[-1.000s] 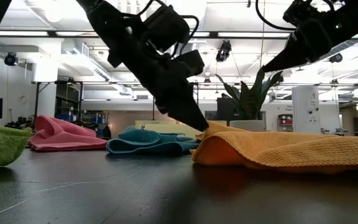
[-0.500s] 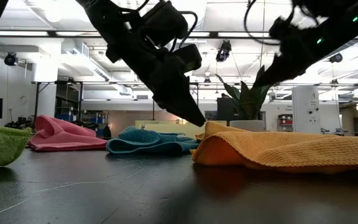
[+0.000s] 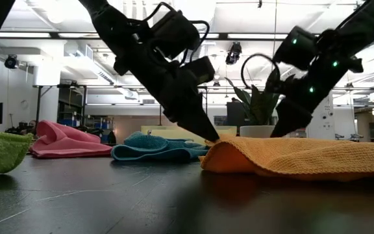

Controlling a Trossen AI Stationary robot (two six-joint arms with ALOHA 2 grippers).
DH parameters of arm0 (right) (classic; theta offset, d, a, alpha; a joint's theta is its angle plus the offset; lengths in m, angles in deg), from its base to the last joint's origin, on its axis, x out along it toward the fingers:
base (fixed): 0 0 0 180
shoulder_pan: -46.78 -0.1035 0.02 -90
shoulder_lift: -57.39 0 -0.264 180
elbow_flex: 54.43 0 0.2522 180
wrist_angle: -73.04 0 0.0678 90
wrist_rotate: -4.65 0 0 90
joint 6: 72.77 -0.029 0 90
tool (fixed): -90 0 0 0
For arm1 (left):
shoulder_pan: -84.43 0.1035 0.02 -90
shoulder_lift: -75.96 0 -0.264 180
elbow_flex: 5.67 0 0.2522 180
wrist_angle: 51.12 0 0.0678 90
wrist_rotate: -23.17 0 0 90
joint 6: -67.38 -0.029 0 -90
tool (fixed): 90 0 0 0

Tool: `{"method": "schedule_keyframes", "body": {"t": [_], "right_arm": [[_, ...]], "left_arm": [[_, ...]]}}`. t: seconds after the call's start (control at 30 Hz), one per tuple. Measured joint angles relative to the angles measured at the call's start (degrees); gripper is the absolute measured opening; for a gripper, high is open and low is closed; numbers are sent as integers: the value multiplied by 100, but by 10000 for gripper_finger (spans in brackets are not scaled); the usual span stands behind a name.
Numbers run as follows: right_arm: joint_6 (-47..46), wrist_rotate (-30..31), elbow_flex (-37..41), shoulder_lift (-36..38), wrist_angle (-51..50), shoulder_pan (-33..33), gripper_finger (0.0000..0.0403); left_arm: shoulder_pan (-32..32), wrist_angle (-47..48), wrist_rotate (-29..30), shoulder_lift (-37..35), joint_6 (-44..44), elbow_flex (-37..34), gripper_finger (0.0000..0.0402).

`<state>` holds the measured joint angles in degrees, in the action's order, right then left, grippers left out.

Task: Fold microfiber towels
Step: Fold the top orange microfiber cloth

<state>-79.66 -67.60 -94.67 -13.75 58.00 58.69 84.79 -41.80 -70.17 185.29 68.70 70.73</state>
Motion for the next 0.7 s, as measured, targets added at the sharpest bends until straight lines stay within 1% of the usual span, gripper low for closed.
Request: {"method": "schedule_keyframes", "body": {"t": [0.17,0.5,0.57,0.7], "right_arm": [[-3,22,0,-207,-23,136,8],[-91,56,0,-172,-401,190,8],[-111,162,0,-162,-477,188,8],[-115,177,0,-133,-501,191,8]], "left_arm": [[0,-115,3,49,2,-6,109],[0,-113,45,49,0,-21,89],[0,-110,90,49,0,-24,88],[0,-75,112,49,-9,-26,88]]}}
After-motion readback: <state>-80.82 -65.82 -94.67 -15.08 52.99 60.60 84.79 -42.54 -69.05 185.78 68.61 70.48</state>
